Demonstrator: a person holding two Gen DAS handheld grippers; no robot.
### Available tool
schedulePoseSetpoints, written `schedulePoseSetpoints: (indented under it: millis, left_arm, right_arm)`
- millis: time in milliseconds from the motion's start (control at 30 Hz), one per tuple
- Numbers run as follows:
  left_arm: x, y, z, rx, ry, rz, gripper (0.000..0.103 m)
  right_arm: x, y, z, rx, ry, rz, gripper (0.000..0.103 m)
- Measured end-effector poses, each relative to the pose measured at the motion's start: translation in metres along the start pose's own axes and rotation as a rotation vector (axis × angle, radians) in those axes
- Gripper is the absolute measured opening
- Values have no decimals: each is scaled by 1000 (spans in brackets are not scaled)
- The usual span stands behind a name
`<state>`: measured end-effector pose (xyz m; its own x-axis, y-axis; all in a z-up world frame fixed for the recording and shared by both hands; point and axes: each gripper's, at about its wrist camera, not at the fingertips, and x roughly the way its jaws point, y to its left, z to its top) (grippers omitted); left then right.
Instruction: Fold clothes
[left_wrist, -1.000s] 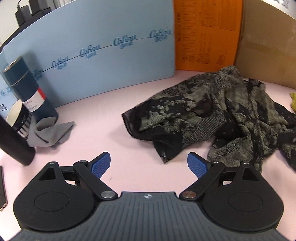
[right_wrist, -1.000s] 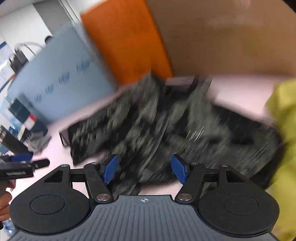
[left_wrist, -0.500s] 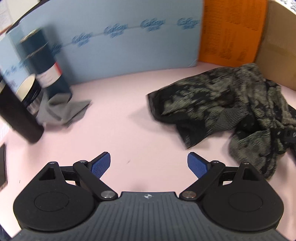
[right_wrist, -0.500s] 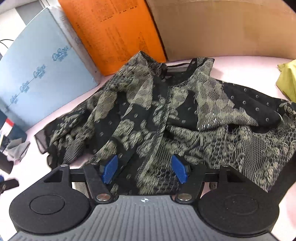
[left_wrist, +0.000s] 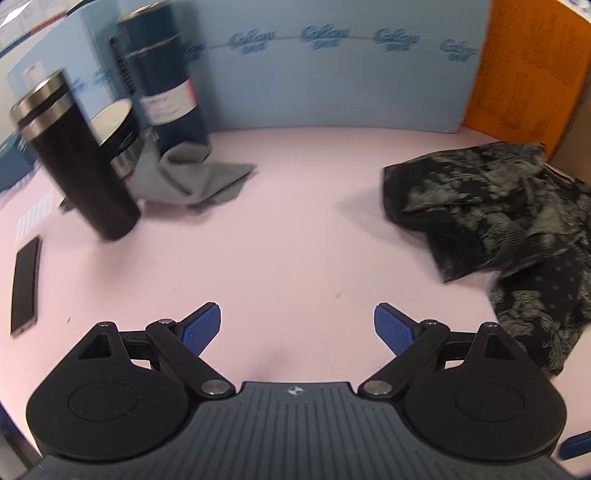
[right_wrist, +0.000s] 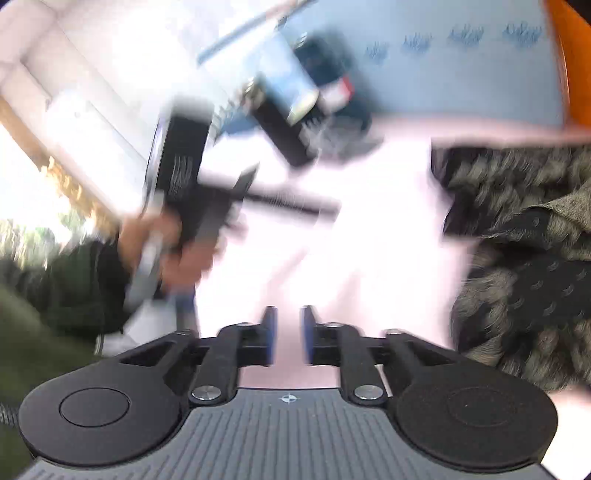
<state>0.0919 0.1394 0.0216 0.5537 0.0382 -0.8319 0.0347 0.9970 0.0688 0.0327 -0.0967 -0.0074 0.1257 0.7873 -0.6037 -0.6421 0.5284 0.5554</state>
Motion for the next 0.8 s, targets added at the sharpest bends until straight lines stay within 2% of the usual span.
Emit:
schedulePoseSetpoints:
  millis: [33,100,133,200,233,300,333,367,467,533,600,633,667,733,800]
  left_arm:
    - [0,-10,1,36,-4,-32,90]
    - [4,-36,1,124,-15,-90,90]
    - [6,-51,-1,172,-25,-114,90]
    - [12,-83,-5,269,-75,-148,90]
    - [15,-99,-6,309,-104,-160,90]
    - [20,-129,-3,358,-170,-165,90]
    - [23,-142,-1,377,-196,-171,90]
    - [27,-154,5,380,-206,-187,90]
    - [38,-188,18,427,-206,-226,90]
    - [42,-205,22,470,-204,-231,69]
    - [40,-208,24,454,-203,-263,20]
    - [37,-205,26,425,-205,-291,11]
    - [32,-199,27,394,-216,-315,4]
    - [20,-185,28,346,-254,-333,4]
    - [9,-168,29,315,-290,-321,4]
  right_arm:
    - [-2,-4,-8,20,-9,-39,44]
    - [-12,-18,-23,97,-53,-125,45]
    - [-19,-24,-29,148,-85,-174,50]
    - [-39,-36,-41,255,-167,-285,58]
    - [-51,-42,-48,302,-207,-325,58]
    - [-72,-47,-60,378,-272,-381,62]
    - [-81,-48,-67,405,-300,-402,69]
    - [-89,-49,-74,424,-326,-421,73]
    - [-102,-42,-92,472,-366,-474,73]
    - [-106,-39,-104,507,-391,-508,73]
    - [-112,-36,-115,541,-424,-550,73]
    - [-116,-34,-121,557,-441,-572,73]
    - [-121,-34,-126,573,-460,-597,73]
    - [-130,-41,-131,601,-481,-650,74]
    - [-136,-50,-134,626,-492,-703,74]
